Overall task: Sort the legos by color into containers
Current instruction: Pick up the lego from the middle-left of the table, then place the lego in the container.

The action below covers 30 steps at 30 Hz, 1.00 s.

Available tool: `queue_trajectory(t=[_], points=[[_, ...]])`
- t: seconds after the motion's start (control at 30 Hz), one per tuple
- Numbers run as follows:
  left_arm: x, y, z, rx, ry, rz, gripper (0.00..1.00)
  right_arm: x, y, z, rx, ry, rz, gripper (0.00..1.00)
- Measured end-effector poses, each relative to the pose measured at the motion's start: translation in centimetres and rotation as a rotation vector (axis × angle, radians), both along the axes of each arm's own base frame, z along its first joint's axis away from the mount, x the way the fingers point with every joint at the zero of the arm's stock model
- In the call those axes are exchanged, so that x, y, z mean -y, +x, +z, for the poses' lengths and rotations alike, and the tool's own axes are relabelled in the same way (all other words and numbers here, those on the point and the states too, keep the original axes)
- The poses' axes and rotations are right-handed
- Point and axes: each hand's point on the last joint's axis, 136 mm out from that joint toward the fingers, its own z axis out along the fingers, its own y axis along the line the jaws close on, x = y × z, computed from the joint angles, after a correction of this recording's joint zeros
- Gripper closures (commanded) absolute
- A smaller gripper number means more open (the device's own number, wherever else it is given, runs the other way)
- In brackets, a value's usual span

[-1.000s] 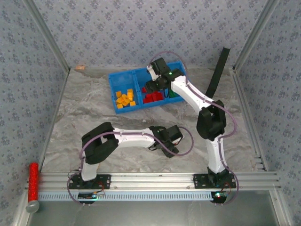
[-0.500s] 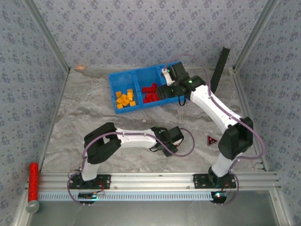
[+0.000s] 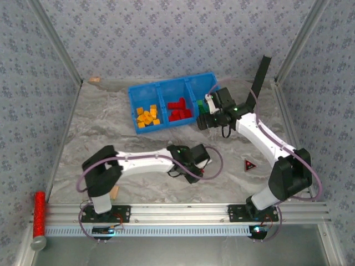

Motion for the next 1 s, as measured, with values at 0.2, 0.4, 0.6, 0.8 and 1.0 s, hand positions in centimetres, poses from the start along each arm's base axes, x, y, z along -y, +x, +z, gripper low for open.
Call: queue_trajectory(t=[0.2, 0.4, 0.6, 0.8, 1.0], points=[[-2.0, 3.3, 7.6, 0.028, -0.148, 0.069, 0.75, -0.4, -1.4, -1.2, -0.025, 0.058, 0.007, 0.15], [-4.2, 9.6, 13.7, 0.112, -0.267, 0.193, 0.75, -1.7, -3.5, -4.2, -0.086, 0.12, -0.018, 0.13], [-6.8, 18.3, 16.9, 0.207, -0.314, 0.382, 0.78, -4.3, -6.8, -8.0, -0.172, 0.182, -0.041, 0.09], [-5.2, 25.8, 14.4, 0.25, -0.243, 0.462, 0.8, -6.8, -8.1, -8.3, -0.188, 0.256, -0.069, 0.05], [-3.6, 30.2, 8.8, 0.198, -0.129, 0.498, 0.8, -8.3, -8.0, -8.6, -0.191, 0.296, -0.091, 0.03]])
